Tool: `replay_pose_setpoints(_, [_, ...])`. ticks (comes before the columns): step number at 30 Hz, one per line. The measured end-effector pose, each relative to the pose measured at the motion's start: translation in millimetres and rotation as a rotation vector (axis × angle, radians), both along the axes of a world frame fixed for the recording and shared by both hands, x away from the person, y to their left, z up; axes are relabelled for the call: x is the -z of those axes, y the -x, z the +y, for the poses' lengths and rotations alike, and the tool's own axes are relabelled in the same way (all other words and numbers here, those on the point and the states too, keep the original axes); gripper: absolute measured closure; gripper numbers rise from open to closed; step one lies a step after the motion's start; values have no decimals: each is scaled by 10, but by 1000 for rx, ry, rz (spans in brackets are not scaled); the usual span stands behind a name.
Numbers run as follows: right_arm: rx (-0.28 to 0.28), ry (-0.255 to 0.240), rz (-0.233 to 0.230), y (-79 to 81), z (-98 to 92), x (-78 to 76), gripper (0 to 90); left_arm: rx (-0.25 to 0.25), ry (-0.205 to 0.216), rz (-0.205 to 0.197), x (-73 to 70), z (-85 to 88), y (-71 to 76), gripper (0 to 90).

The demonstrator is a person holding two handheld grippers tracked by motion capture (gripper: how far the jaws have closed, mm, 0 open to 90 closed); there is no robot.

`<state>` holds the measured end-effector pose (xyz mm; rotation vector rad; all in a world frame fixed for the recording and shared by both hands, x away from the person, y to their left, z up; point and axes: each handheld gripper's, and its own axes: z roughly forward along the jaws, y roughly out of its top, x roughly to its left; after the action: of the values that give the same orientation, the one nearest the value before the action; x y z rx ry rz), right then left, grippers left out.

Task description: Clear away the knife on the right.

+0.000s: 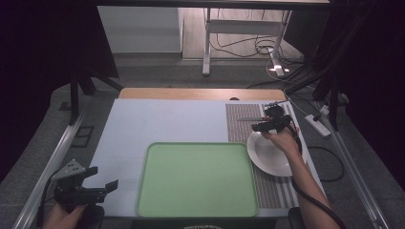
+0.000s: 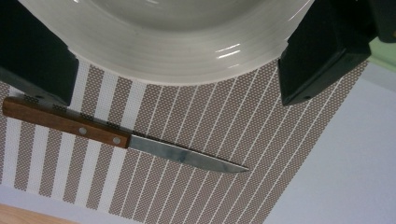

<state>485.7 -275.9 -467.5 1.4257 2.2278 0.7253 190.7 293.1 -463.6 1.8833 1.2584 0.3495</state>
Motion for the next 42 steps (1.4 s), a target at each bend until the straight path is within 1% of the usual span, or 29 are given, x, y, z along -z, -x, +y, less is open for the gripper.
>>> replay_pose_setpoints(5, [5, -3, 17, -96, -8, 17, 0, 0, 1, -2, 0, 2, 2, 41])
replay_pose_setpoints(12, [13, 33, 23, -263, -52, 36, 0, -1, 1, -2, 0, 1, 2, 41])
replay_pose_setpoints(13, [15, 32, 24, -284, -65, 36, 33, -1, 1, -2, 0, 1, 2, 41])
replay_pose_setpoints(14, [15, 32, 24, -284, -65, 36, 33, 0, 1, -2, 0, 2, 2, 41])
replay_pose_setpoints(15, [13, 26, 37, -327, -96, 32, 98, -1, 1, -1, 0, 1, 0, 41])
replay_pose_setpoints(17, [10, 14, 39, -368, -129, 26, 217, 0, 0, 0, 0, 1, -1, 41])
replay_pose_setpoints(18, [11, 11, 42, -388, -143, 24, 249, -1, -1, 0, 0, -2, 0, 41])
replay_pose_setpoints(19, [11, 11, 42, -388, -143, 24, 249, -1, -1, 0, 0, -2, 0, 41])
replay_pose_setpoints(20, [13, 10, 44, -408, -154, 23, 297, 0, -2, -1, 0, -3, 0, 41])
replay_pose_setpoints(21, [9, 11, 42, -423, -166, 20, 377, -1, -2, -1, 0, -3, 0, 42])
replay_pose_setpoints(22, [4, 5, 45, -442, -179, 19, 415, -1, -2, 0, 0, -3, -1, 42])
replay_pose_setpoints(23, [5, -2, 53, -465, -194, 21, 449, -1, -1, 0, 0, -1, -1, 42])
replay_pose_setpoints(24, [-1, -10, 69, -488, -208, 22, 516, -1, -1, 0, 1, 0, -2, 41])
replay_pose_setpoints(25, [-14, -17, 78, -511, -221, 28, 554, -1, 0, 0, 1, 0, -2, 42])
replay_pose_setpoints(26, [-19, -2, 81, -555, -243, 44, 651, -1, 0, 0, 1, 0, -2, 42])
replay_pose_setpoints(27, [-19, -2, 81, -555, -243, 44, 651, -1, -1, 1, 1, 0, -2, 42])
replay_pose_setpoints(28, [-22, 18, 79, -601, -258, 73, 742, -2, -1, 1, 1, 0, -3, 42])
replay_pose_setpoints(29, [-22, 18, 79, -601, -258, 73, 742, -2, -1, 2, 1, -1, -4, 42])
replay_pose_setpoints(30, [-32, 47, 78, -643, -268, 92, 844, -2, -1, 2, 1, -2, -3, 42])
replay_pose_setpoints(31, [-29, 60, 76, -664, -273, 98, 898, -2, -1, 1, 1, -2, -3, 42])
replay_pose_setpoints(32, [-29, 60, 76, -664, -273, 98, 898, -2, -1, 1, 1, -2, -3, 42])
replay_pose_setpoints(34, [-10, 67, 85, -749, -311, 113, 898, -1, -2, 1, 1, -3, -3, 43])
replay_pose_setpoints(36, [12, 75, 73, -808, -343, 130, 898, -1, -4, 1, 1, -4, -2, 43])
replay_pose_setpoints(38, [22, 70, 67, -837, -364, 141, 898, -1, -5, 0, 1, -4, -1, 43])
replay_pose_setpoints(39, [34, 71, 41, -877, -407, 165, 898, -1, -5, 1, 2, -4, -2, 43])
replay_pose_setpoints(40, [34, 71, 41, -877, -407, 165, 898, -1, -5, 1, 2, -4, -2, 43])
replay_pose_setpoints(41, [58, 80, 40, -910, -445, 203, 898, 0, -5, 1, 2, -4, -3, 43])
replay_pose_setpoints(42, [66, 86, 35, -926, -470, 227, 898, 0, -7, 1, 1, -8, -3, 43])
